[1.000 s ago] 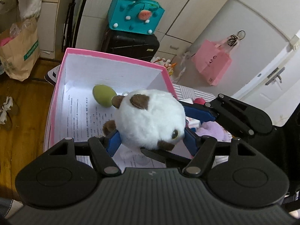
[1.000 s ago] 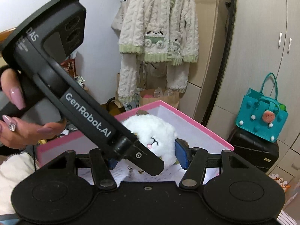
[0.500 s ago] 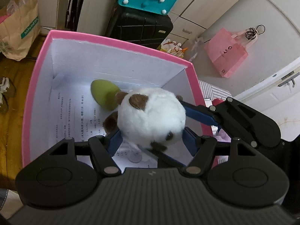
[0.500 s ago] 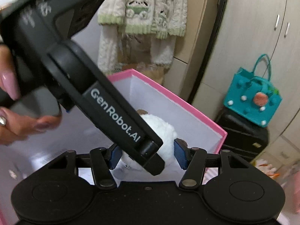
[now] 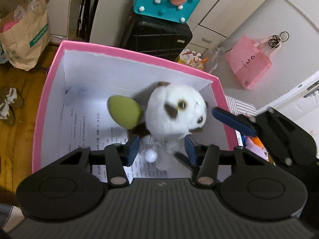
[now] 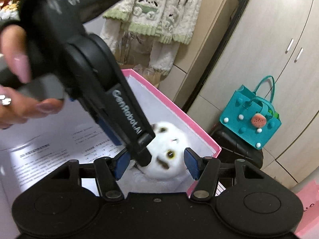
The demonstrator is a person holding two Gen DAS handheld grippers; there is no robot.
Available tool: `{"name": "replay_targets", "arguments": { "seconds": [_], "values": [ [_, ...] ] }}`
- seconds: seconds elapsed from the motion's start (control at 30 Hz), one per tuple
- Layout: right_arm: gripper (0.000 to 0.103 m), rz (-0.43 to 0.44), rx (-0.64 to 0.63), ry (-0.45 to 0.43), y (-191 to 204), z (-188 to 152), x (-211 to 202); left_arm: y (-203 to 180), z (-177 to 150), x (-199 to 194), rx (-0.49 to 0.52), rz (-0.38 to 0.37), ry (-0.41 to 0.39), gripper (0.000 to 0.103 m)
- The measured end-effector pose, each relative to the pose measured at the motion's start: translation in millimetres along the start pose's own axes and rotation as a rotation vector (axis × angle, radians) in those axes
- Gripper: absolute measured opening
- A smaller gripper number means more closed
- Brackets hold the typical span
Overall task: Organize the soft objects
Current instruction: 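Lower plush toy into box and open left gripper, then raise left tool away from the box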
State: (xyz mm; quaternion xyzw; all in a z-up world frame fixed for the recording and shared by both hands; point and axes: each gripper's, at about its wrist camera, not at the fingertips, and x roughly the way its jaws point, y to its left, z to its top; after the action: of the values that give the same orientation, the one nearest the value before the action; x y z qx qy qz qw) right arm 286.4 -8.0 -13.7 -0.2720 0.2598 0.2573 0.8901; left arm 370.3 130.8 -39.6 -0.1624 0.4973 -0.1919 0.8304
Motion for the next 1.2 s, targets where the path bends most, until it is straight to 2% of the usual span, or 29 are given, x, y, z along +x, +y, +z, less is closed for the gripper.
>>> {"name": "replay_targets", "arguments": {
  "seconds": [0.2, 0.33, 0.43, 0.6, 1.0, 1.2],
  "values": [
    [0.059, 0.009, 0.028, -0.038, 2.5, -8.3, -2.0, -6.4, 3.7, 12.1, 0.006, 0.026, 0.015, 0.048],
    [0.059, 0.043, 0.088, -0.063, -3.2, -13.6, -11.1, -10.7, 0.5, 9.1, 0.019, 0.065, -0.008, 0.048],
    [0.059, 0.088, 0.139, -0.072, -6.3, -19.6, -25.1, -15.1, -4.9, -5.7, 0.047, 0.073, -0.028, 0.048],
    [0.059, 0.156, 0.220, -0.084, -7.8, -28.9, -51.2, -31.2, -22.3, -37.6, 0.131, 0.131, -0.066, 0.051],
    [0.059, 0.263, 0.351, -0.070, -6.2, -37.4, -115.2, -66.9, -67.8, -97.8, 0.256, 0.202, -0.069, 0.057],
    [0.059, 0.286, 0.367, -0.083, -3.3, -37.5, -148.1, -80.7, -86.4, -130.2, 0.298, 0.225, -0.068, 0.058]
  ]
}}
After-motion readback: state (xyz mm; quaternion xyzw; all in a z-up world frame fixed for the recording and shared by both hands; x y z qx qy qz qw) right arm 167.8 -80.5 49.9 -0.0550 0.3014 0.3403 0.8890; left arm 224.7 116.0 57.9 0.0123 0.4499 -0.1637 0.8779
